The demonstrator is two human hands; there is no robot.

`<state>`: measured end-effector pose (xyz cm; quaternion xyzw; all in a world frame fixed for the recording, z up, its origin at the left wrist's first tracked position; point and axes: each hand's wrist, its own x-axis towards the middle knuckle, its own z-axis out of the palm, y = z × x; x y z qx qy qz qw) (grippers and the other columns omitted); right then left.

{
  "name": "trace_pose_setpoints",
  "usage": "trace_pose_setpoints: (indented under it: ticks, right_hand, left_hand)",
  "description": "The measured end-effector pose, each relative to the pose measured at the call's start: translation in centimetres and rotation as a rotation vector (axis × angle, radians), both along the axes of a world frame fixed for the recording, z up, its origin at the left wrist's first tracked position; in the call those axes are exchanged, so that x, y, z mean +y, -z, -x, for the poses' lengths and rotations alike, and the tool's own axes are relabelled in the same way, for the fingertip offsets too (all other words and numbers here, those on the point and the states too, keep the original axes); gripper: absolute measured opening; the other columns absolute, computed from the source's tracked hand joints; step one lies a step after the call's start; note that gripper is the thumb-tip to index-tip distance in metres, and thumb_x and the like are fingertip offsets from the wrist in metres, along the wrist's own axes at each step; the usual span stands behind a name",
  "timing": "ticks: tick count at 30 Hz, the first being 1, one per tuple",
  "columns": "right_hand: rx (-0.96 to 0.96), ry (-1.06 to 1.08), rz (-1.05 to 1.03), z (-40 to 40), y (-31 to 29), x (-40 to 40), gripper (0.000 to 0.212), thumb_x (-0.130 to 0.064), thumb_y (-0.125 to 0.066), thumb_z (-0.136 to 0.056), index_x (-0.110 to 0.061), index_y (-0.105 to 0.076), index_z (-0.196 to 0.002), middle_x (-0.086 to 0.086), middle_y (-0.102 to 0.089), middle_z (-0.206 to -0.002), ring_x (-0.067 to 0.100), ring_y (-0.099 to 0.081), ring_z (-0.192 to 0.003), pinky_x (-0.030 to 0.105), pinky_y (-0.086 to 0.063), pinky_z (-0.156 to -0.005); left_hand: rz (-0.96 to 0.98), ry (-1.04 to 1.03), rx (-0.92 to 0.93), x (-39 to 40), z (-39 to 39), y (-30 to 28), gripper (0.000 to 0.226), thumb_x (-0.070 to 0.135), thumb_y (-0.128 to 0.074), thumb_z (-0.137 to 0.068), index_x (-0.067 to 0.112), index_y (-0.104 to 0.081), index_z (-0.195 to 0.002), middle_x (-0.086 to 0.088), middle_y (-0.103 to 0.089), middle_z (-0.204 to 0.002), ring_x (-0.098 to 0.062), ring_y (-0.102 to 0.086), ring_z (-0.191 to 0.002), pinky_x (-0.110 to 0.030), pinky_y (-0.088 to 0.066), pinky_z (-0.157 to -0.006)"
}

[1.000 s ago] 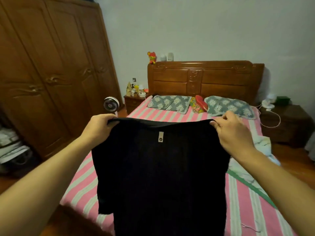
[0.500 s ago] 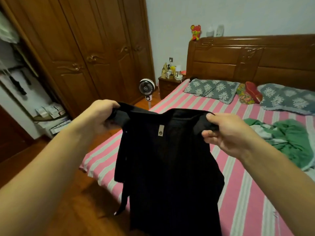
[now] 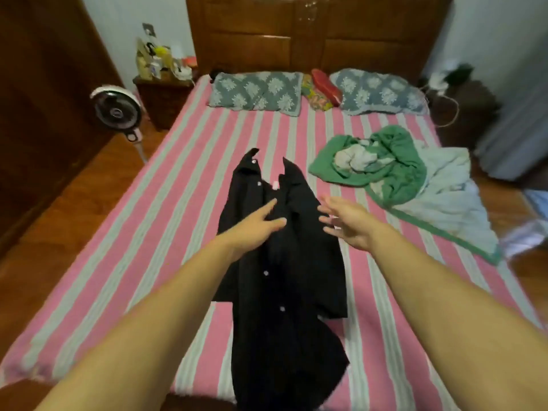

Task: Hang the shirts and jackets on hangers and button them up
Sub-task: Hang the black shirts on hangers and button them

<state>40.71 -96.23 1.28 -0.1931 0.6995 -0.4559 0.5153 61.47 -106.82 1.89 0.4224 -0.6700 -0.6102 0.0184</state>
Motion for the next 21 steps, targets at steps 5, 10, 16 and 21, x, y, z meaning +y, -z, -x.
trace_pose_setpoints:
  ticks: [5, 10, 16, 21]
  right_hand:
    - [0.044, 0.05, -0.569, -0.3, 12.8, 14.5, 0.014, -0.018, -0.057, -0.099, -0.007, -0.066, -0.102, 0.012, -0.071, -0.098, 0.016, -0.061, -0.065, 0.02, -0.045, -0.052]
    - [0.237, 0.143, -0.907, 3.1, 20.2, 24.1, 0.026, 0.0, -0.045, -0.095, 0.006, -0.065, -0.111, 0.025, -0.068, -0.109, 0.029, -0.071, -0.086, 0.03, -0.054, -0.07]
    - [0.378, 0.055, -0.967, 9.9, 24.2, 28.5, 0.039, -0.019, -0.054, -0.095, -0.008, -0.052, -0.132, 0.019, -0.057, -0.134, 0.036, -0.057, -0.122, 0.033, -0.048, -0.097]
    - [0.437, 0.11, -0.979, 19.1, 32.9, 29.6, 0.064, -0.036, -0.066, -0.08, -0.013, -0.048, -0.136, 0.016, -0.056, -0.133, 0.038, -0.055, -0.123, 0.043, -0.05, -0.099]
  left_hand:
    - [-0.084, 0.247, -0.481, 5.0, -6.1, 13.8, 0.024, 0.019, -0.059, -0.1, 0.007, -0.068, -0.12, -0.007, -0.068, -0.105, -0.024, -0.065, -0.095, -0.027, -0.05, -0.08]
    - [-0.081, 0.256, -0.601, 6.1, -5.9, 19.9, 0.015, 0.018, -0.063, -0.096, 0.011, -0.072, -0.104, -0.011, -0.071, -0.094, -0.03, -0.069, -0.092, -0.035, -0.051, -0.08]
    - [-0.103, 0.327, -0.629, 9.5, 3.5, 22.5, 0.014, 0.016, -0.06, -0.099, 0.017, -0.073, -0.101, -0.005, -0.074, -0.088, -0.017, -0.066, -0.075, -0.034, -0.056, -0.07]
    - [-0.013, 0.345, -0.649, 12.9, 11.2, 28.1, 0.022, 0.016, -0.058, -0.1, 0.018, -0.069, -0.12, -0.003, -0.071, -0.104, -0.019, -0.067, -0.095, -0.03, -0.05, -0.084]
